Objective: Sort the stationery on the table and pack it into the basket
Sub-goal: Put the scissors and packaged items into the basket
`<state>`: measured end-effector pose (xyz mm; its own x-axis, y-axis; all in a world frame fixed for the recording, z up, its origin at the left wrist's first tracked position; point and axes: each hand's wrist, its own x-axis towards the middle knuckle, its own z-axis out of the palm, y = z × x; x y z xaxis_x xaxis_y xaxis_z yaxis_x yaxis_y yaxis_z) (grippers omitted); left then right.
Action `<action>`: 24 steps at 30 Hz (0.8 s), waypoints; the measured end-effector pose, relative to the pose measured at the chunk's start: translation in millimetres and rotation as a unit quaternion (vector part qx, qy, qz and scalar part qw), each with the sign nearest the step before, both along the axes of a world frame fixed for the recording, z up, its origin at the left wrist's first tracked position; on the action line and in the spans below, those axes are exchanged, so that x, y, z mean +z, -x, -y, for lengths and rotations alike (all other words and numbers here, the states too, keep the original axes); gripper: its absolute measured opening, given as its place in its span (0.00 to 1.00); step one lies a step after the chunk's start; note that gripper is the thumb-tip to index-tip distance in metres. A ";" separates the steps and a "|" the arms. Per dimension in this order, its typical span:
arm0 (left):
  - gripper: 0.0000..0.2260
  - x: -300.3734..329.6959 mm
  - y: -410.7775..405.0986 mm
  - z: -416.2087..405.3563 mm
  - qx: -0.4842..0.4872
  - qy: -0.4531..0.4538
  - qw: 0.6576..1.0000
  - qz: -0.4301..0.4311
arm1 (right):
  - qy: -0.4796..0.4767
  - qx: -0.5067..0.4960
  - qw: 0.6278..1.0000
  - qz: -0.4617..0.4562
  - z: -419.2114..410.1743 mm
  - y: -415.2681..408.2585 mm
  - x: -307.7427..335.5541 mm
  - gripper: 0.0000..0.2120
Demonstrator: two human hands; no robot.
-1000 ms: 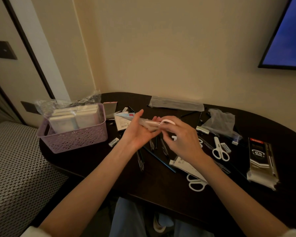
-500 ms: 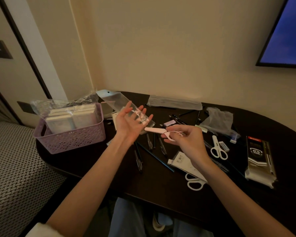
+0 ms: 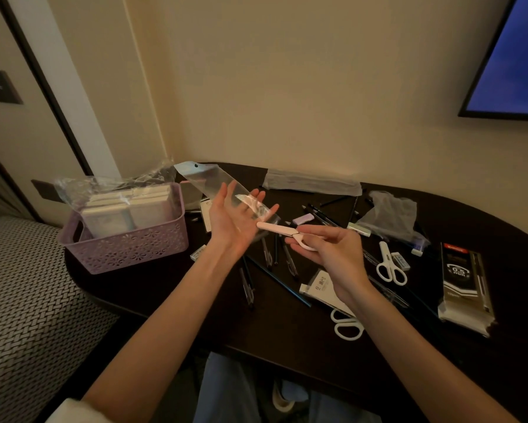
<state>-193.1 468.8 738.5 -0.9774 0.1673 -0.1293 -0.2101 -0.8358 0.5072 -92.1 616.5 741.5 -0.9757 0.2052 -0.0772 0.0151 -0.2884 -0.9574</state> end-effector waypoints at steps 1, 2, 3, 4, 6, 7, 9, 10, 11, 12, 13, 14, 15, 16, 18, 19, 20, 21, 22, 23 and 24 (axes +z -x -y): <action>0.18 -0.5 -1.2 -1.0 -0.005 0.007 1.000 -0.004 | 0.009 -0.003 1.000 -0.001 0.6 0.1 -0.3 0.09; 0.17 -1.3 -2.0 -2.3 -0.009 0.014 1.000 -0.009 | 0.016 -0.004 1.000 -0.001 1.5 0.5 -0.5 0.09; 0.16 -2.0 -2.8 -3.5 -0.011 0.019 1.000 -0.012 | 0.022 -0.006 1.000 -0.003 2.5 1.0 -0.4 0.09; 0.16 -2.2 -3.5 -4.9 -0.012 0.023 1.000 -0.014 | 0.028 -0.007 1.000 -0.006 3.7 1.9 -0.4 0.09; 0.17 -2.6 -4.4 -7.8 -0.018 0.027 0.999 -0.012 | 0.032 -0.010 0.999 -0.017 5.8 3.1 -0.3 0.09; 0.19 -2.6 -4.8 -9.9 -0.022 0.029 0.999 -0.009 | 0.030 -0.010 0.999 -0.025 7.1 3.4 -0.2 0.09; 0.21 -2.2 -6.0 -14.6 -0.023 0.024 0.999 0.000 | 0.020 -0.003 0.999 -0.046 9.9 4.1 -0.5 0.08; 0.22 -2.3 -6.2 -16.5 -0.022 0.018 1.000 0.006 | 0.009 0.003 0.998 -0.056 11.4 4.4 -1.4 0.09; 0.22 -2.8 -6.1 -18.0 -0.022 0.013 1.000 0.012 | -0.007 0.014 0.998 -0.066 12.7 4.4 -1.9 0.09; 0.22 -2.9 -6.4 -19.0 -0.024 0.012 1.000 0.015 | -0.027 0.027 0.997 -0.073 13.5 4.9 -2.2 0.11; 0.22 -2.9 -7.4 -19.6 -0.028 0.014 0.999 0.015 | -0.046 0.043 0.995 -0.077 13.2 5.8 -2.7 0.13; 0.22 -3.1 -8.2 -19.7 -0.031 0.018 0.999 0.014 | -0.067 0.055 0.993 -0.081 12.8 7.0 -3.0 0.14; 0.22 -3.4 -9.3 -19.1 -0.035 0.020 0.999 0.013 | -0.092 0.056 0.990 -0.087 12.3 8.1 -3.3 0.14; 0.22 -4.0 -10.2 -18.1 -0.038 0.022 0.999 0.013 | -0.133 0.042 0.985 -0.102 11.2 9.4 -4.1 0.13; 0.20 -3.7 -12.0 -15.5 -0.041 0.034 0.999 0.002 | -0.278 -0.027 0.947 -0.157 7.4 12.4 -7.1 0.10; 0.20 -3.3 -12.9 -14.0 -0.043 0.040 0.998 -0.001 | -0.348 -0.060 0.917 -0.184 4.7 13.0 -8.6 0.10; 0.22 -2.9 -13.3 -11.9 -0.044 0.042 0.998 -0.001 | -0.397 -0.078 0.891 -0.207 1.0 12.7 -9.4 0.10; 0.25 -2.6 -12.7 -9.7 -0.043 0.038 0.998 0.002 | -0.423 -0.076 0.873 -0.229 -3.0 11.9 -9.2 0.11; 0.27 -2.1 -11.3 -7.1 -0.039 0.030 0.999 0.009 | -0.449 -0.062 0.854 -0.256 -7.6 11.3 -10.0 0.13; 0.29 -1.3 -9.9 -4.6 -0.033 0.017 0.999 0.021 | -0.479 -0.043 0.829 -0.287 -12.0 10.0 -10.3 0.16; 0.30 -0.9 -8.1 -1.8 -0.029 0.005 0.999 0.036 | -0.518 -0.023 0.796 -0.313 -15.1 8.0 -9.9 0.20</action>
<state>-185.0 470.7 737.6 -0.9545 0.2211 -0.2002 -0.2934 -0.8167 0.4968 -100.2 631.6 731.6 -0.7466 -0.1212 0.6542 -0.5459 0.6736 -0.4982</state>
